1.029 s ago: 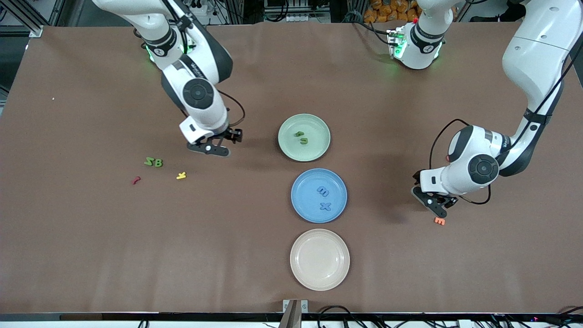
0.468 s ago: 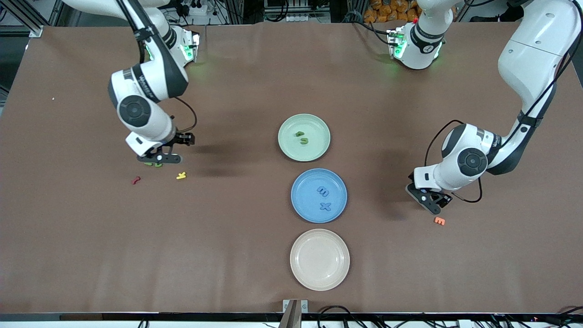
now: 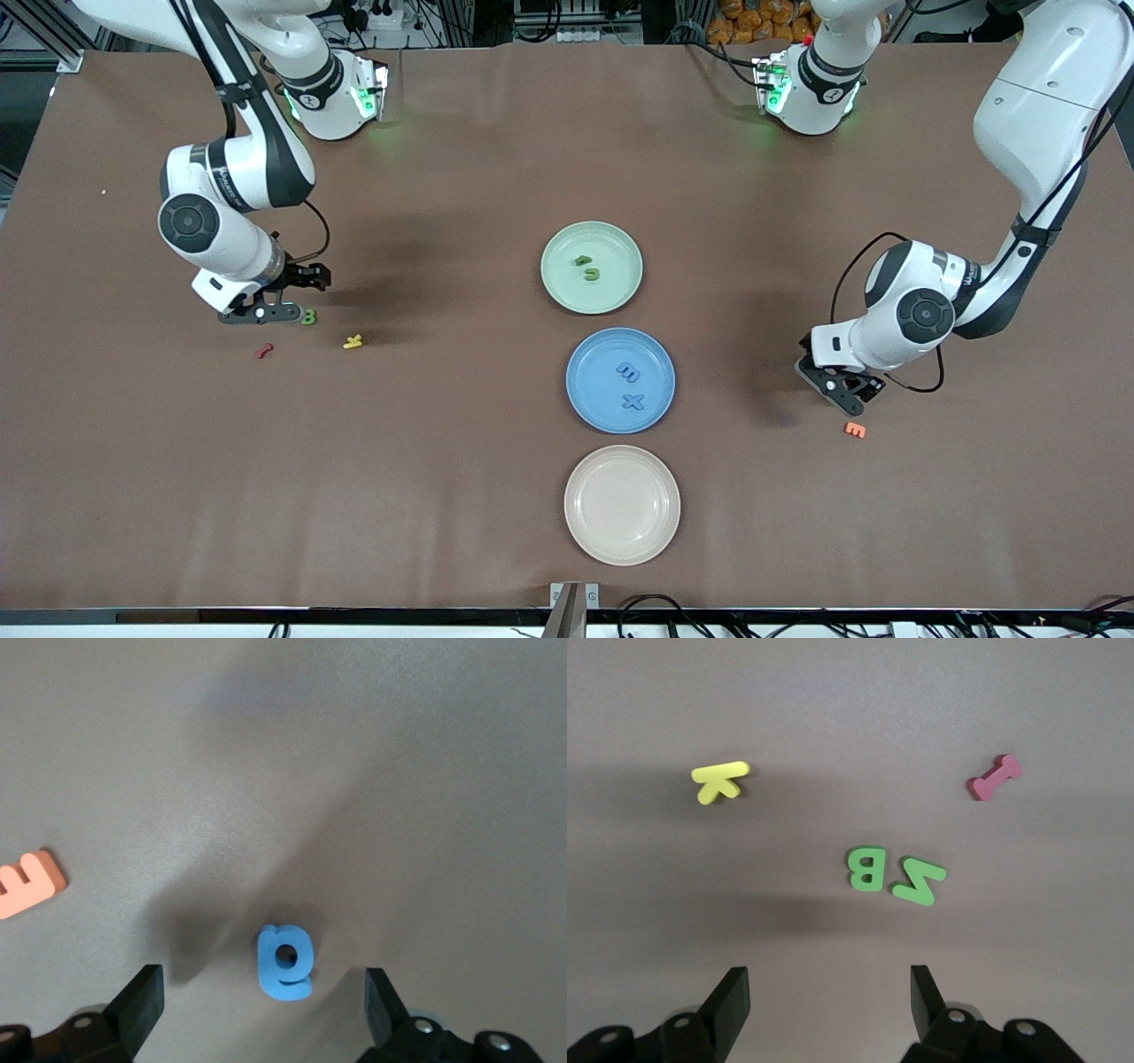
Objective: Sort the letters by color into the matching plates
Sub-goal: 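Grasp blue g with the left gripper while the right gripper grasps green B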
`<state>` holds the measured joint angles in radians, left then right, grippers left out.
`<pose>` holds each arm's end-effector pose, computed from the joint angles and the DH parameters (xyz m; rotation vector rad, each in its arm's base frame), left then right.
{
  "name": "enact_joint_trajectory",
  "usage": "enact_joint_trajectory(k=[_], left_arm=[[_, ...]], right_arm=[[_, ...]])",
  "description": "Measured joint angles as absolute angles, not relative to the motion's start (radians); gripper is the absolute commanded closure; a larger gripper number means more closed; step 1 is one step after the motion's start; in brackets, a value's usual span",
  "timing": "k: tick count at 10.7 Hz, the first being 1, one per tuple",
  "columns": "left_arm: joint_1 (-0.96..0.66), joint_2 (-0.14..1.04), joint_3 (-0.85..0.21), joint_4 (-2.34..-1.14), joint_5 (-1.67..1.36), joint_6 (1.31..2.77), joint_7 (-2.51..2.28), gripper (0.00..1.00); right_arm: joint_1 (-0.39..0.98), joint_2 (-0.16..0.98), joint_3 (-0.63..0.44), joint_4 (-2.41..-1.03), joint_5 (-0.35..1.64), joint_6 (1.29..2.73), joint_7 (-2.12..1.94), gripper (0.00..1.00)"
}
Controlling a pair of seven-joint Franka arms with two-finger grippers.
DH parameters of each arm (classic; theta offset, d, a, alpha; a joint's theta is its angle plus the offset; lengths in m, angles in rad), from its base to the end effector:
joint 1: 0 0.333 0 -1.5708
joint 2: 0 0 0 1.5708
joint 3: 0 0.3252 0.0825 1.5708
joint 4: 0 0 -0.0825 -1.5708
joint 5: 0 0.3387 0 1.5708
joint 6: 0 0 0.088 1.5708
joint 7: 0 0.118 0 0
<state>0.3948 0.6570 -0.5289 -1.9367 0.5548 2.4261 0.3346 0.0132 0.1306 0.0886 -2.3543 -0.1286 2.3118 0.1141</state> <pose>0.5879 -0.0569 0.2089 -2.8548 1.2355 0.0480 0.4608 0.0436 0.2957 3.0354 0.1260 -0.2477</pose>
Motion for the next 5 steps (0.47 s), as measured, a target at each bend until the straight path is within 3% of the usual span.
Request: enact_joint_trajectory(k=[5], left_arm=[[0.392, 0.662, -0.529, -1.940, 0.555, 2.435, 0.317, 0.00]], right_arm=[[0.003, 0.149, 0.032, -2.471, -0.128, 2.527, 0.026, 0.28]])
